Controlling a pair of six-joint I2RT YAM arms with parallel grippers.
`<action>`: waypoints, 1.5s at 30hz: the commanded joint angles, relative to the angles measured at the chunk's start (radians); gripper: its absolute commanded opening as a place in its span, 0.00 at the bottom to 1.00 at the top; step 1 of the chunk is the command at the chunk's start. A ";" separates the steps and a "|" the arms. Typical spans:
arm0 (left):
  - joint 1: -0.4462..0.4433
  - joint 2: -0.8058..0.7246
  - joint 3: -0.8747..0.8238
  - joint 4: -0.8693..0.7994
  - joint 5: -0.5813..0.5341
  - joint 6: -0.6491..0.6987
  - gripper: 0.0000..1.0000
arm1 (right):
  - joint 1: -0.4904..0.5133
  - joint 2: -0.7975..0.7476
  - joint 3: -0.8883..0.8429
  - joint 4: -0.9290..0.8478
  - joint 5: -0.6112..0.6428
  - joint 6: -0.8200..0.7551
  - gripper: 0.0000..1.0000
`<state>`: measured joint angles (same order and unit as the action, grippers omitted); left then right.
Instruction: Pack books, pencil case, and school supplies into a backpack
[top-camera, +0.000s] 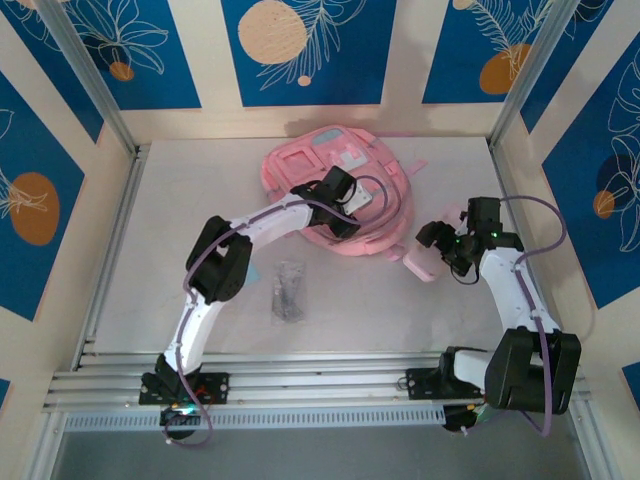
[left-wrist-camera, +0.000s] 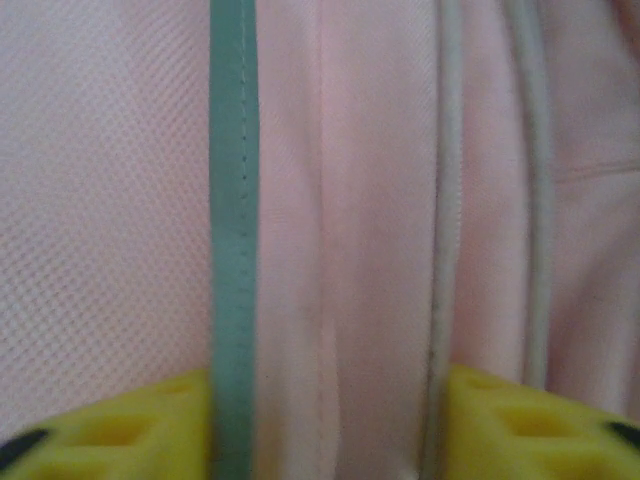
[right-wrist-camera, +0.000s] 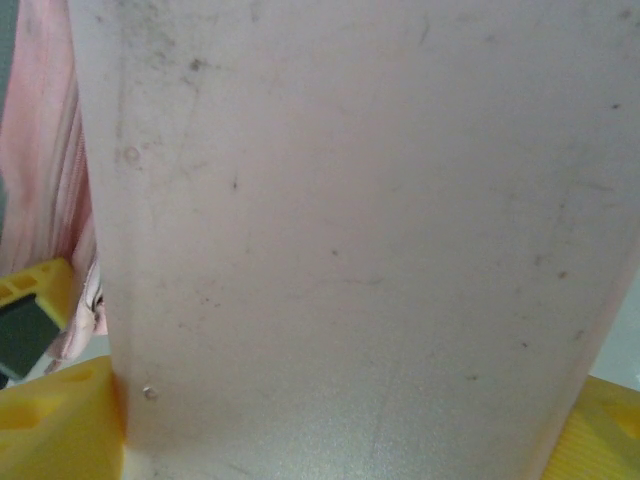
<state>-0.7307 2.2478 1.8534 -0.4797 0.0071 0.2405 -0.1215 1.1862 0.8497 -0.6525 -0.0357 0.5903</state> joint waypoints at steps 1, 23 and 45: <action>0.011 0.049 0.031 -0.048 -0.064 0.006 0.09 | -0.010 -0.032 -0.005 0.013 -0.059 -0.021 0.67; 0.261 -0.227 0.093 0.135 0.439 -0.584 0.00 | 0.208 0.215 0.160 0.328 -0.194 0.170 0.61; 0.261 -0.221 0.070 0.249 0.529 -0.695 0.00 | 0.360 0.722 0.505 0.455 -0.242 0.267 1.00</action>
<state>-0.4824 2.0624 1.9045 -0.3332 0.4805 -0.4263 0.2436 1.9533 1.3903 -0.2024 -0.2584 0.8974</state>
